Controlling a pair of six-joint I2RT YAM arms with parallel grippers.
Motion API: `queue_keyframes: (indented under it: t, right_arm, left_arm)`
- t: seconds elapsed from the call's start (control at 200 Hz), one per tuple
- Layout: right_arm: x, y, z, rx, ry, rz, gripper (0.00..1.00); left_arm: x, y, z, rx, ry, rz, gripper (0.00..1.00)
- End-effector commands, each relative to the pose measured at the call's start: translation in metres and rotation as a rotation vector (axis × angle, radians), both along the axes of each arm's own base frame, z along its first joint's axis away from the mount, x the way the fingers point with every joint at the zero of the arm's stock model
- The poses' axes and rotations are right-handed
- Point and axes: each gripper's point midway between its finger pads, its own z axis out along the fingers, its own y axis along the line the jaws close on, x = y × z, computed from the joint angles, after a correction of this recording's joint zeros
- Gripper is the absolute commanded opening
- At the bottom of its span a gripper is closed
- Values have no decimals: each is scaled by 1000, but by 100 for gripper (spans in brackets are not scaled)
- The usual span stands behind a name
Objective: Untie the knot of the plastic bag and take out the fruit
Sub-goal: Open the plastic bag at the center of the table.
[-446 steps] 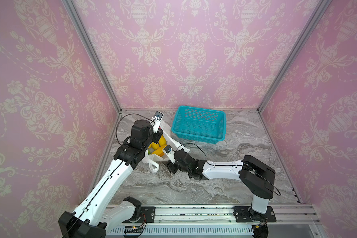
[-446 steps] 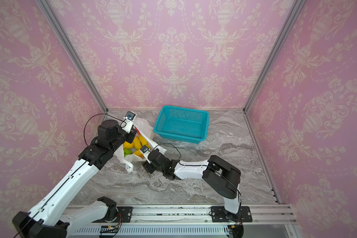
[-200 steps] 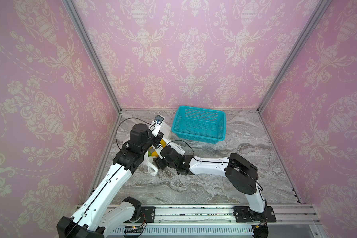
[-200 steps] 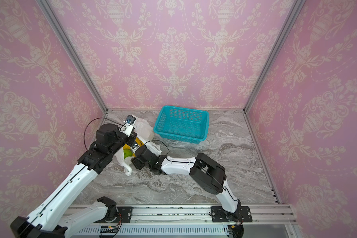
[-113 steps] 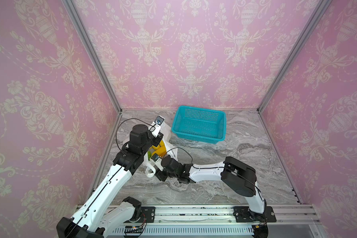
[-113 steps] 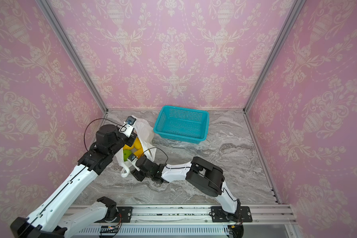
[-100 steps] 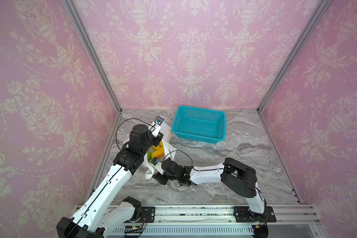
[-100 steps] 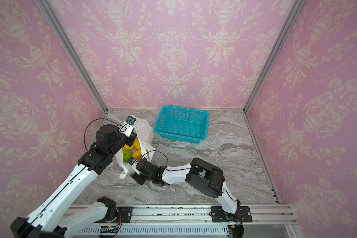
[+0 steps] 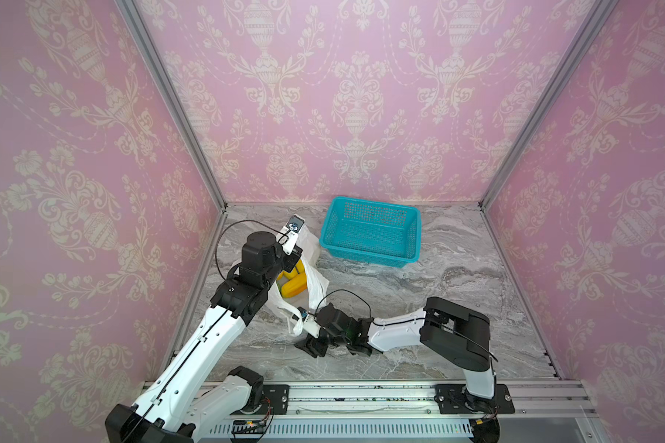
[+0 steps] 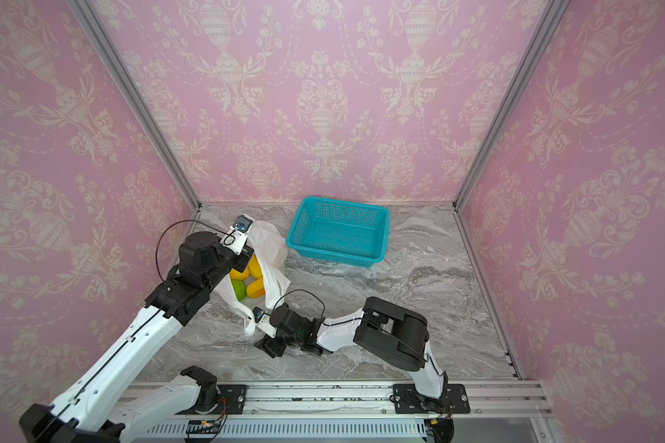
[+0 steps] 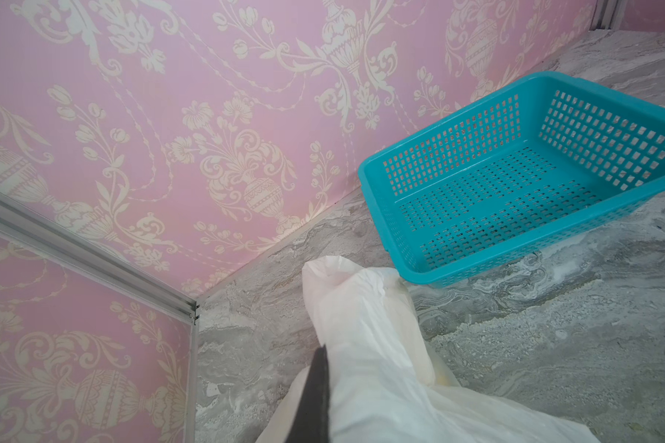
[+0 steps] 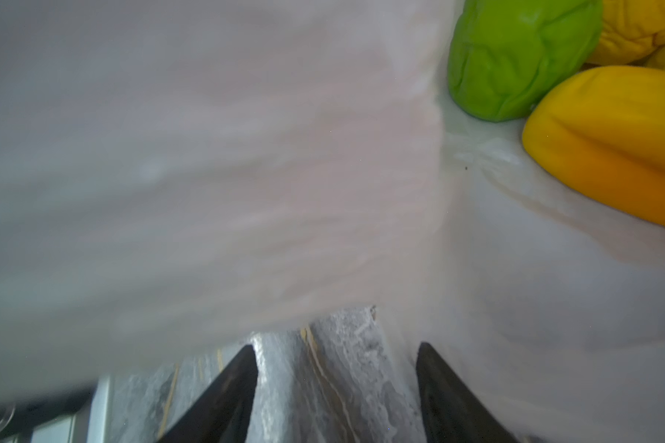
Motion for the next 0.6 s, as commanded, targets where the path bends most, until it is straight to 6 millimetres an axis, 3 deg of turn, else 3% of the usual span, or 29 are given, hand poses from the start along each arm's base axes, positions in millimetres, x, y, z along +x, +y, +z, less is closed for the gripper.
queue_keyframes:
  t: [0.0,0.245,0.47,0.595]
  right_arm:
    - [11,-4,59,121,-102,-49,70]
    - [27,-36,104,170,-180,-199,71]
    - [80,-73,114,155,-173,-494,69]
    - [114,-105,106,66,-159,-752,67]
  left_arm:
    - [1,0,5,7,-26,3,0]
    - [0,-2,5,1,-24,-10,0]
    - [-2,-6,6,-10,-26,-33,0]
    - [-4,-7,8,-14,-33,-42,0]
